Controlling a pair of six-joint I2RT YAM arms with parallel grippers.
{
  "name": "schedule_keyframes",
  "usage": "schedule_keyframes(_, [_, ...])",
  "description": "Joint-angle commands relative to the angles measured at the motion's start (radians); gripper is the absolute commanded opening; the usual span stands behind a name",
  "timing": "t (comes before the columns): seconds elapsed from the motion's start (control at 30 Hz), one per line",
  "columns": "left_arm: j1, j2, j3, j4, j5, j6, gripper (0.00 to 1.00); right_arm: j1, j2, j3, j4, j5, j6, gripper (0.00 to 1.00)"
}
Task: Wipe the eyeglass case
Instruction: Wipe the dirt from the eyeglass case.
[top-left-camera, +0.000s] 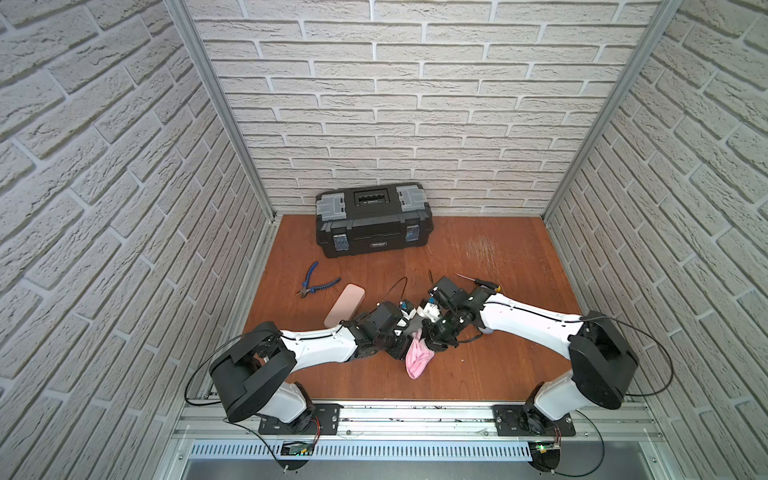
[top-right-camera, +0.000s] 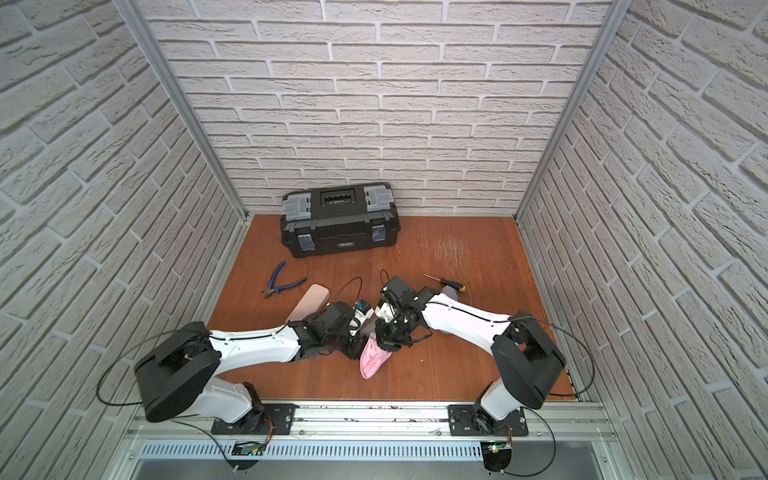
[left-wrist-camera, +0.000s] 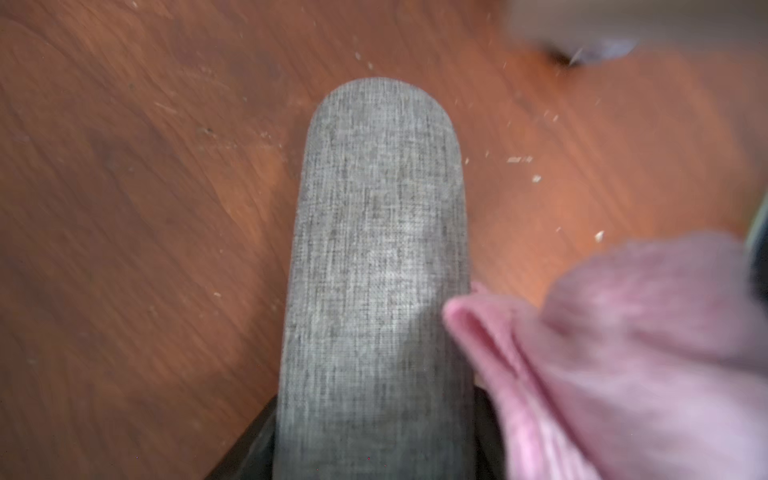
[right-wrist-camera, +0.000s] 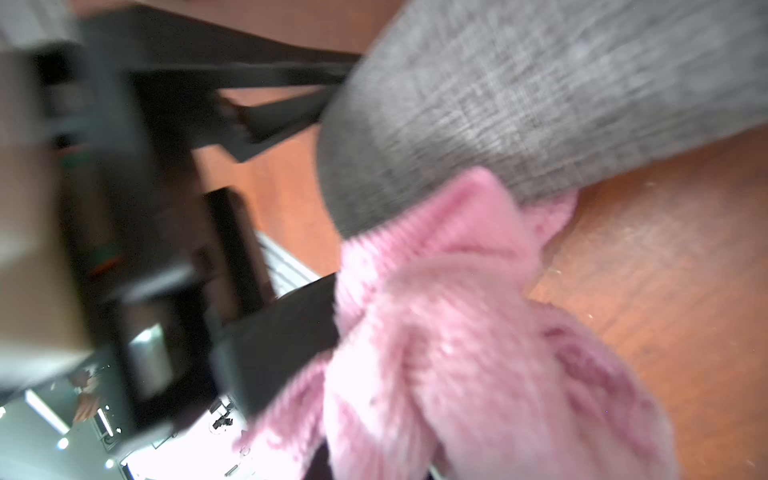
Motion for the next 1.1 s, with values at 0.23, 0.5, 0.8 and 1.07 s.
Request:
schedule_keyframes(0.23, [0.072,0.079,0.013,0.221,0.400,-0.211,0.14,-0.183,-0.004,0.121,-0.287,0.549,-0.223,0.03])
schedule_keyframes(0.5, [0.146,0.224,-0.057,0.426,0.536,-0.383,0.12,-0.218,0.143,0.227,-0.263,0.746,-0.246,0.03])
schedule_keyframes(0.8, [0.199,0.262,-0.087,0.430,0.571,-0.391,0.10,-0.231,0.263,0.228,-0.187,0.677,-0.219,0.02])
schedule_keyframes(1.07, [0.202,0.342,-0.042,0.417,0.607,-0.369,0.08,-0.170,0.342,0.213,-0.084,0.453,-0.253,0.03])
